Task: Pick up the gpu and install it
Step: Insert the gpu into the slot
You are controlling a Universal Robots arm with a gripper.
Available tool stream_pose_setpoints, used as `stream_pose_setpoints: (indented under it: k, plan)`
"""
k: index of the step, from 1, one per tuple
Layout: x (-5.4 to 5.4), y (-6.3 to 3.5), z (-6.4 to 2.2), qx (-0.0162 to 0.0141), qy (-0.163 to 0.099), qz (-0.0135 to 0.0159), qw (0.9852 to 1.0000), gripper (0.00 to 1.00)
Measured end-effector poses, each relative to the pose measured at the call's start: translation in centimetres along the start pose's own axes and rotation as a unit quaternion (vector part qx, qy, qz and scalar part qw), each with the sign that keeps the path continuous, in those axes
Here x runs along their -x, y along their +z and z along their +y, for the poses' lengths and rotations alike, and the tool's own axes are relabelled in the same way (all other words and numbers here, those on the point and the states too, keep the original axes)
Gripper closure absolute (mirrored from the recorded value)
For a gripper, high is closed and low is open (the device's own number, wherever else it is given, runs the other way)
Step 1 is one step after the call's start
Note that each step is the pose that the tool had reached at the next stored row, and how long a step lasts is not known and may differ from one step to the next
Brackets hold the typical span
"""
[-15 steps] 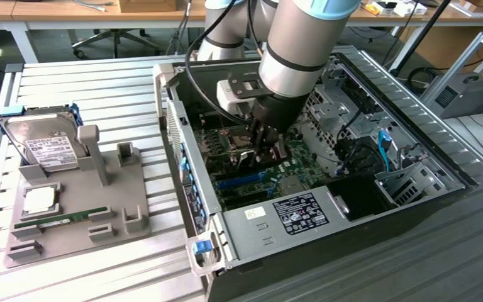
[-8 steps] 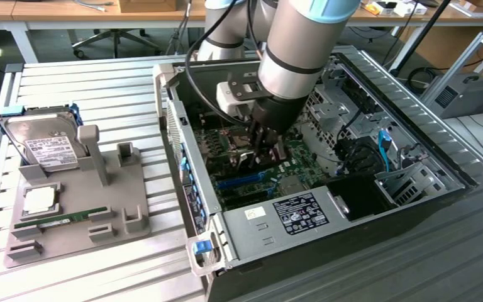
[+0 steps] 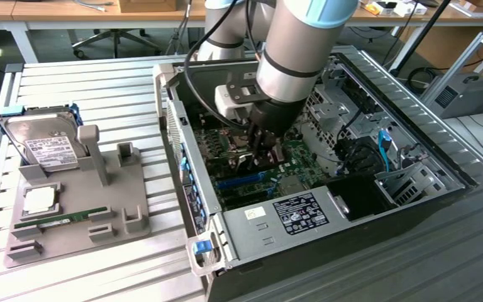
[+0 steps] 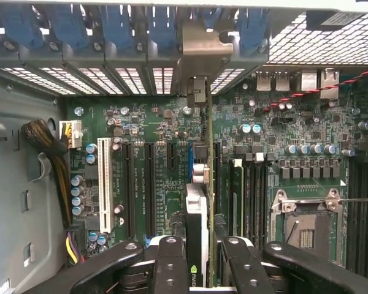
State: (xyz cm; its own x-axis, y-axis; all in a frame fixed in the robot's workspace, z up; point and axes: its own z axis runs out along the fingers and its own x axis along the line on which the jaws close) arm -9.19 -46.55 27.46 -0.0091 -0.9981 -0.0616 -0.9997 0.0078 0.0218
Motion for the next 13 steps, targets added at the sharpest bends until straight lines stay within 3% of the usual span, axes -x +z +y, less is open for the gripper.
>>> stream_pose_setpoints:
  k: [13]
  plan:
    - [-0.02,0.34,0.09,0.0000,0.000,0.0001,1.0000,0.73]
